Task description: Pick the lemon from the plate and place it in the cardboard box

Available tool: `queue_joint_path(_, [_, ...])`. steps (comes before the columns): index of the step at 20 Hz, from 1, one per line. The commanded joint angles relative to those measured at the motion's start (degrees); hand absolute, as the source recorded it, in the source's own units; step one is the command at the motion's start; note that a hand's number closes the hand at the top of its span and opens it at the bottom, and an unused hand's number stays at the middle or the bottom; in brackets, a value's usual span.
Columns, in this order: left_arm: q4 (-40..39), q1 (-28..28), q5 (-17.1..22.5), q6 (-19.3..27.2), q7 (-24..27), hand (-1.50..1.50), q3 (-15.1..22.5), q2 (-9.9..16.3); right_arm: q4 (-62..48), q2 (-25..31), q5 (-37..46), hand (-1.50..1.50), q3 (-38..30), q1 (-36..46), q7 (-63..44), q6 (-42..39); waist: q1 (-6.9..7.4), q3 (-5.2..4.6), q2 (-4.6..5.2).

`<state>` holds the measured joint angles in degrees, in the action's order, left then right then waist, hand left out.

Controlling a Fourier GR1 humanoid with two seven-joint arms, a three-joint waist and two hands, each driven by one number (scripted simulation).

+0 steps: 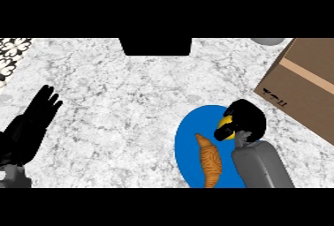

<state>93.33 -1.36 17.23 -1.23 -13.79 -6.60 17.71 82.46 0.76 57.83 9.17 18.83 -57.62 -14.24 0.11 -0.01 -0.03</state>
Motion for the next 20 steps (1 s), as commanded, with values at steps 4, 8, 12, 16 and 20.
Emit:
queue_joint_path(4, [0.44, 0.41, -0.36, -2.46, 0.07, 0.0, -2.47, -0.25, -1.16, -0.72, 1.65, 1.5, 4.33, -0.96, -4.35, 2.52, 0.1, 0.01, 0.0])
queue_joint_path(8, [0.64, 0.24, -0.66, -1.32, -0.35, 0.0, -1.6, 0.04, 1.09, 8.84, -5.58, 1.5, 7.77, -2.46, 24.31, -8.74, 0.59, 0.1, -0.06])
queue_joint_path(12, [0.15, 0.31, -1.07, -0.55, -0.72, 0.0, -1.42, -0.56, 6.18, 18.68, -7.39, 1.5, 12.85, -7.5, 42.13, -10.48, -0.72, 0.12, -0.19])
queue_joint_path(16, [0.5, -0.88, -2.28, 1.12, -1.51, 0.0, -0.99, -1.72, 14.28, 24.95, -6.17, 1.5, 10.82, -10.94, 47.57, -7.39, -0.85, 0.03, -0.16])
queue_joint_path(20, [-1.35, -1.59, -1.05, -1.26, -0.68, 0.0, -1.65, -1.48, 19.46, 27.5, -9.47, 1.5, 3.92, -8.72, 50.43, -7.89, -0.71, 0.0, -0.07])
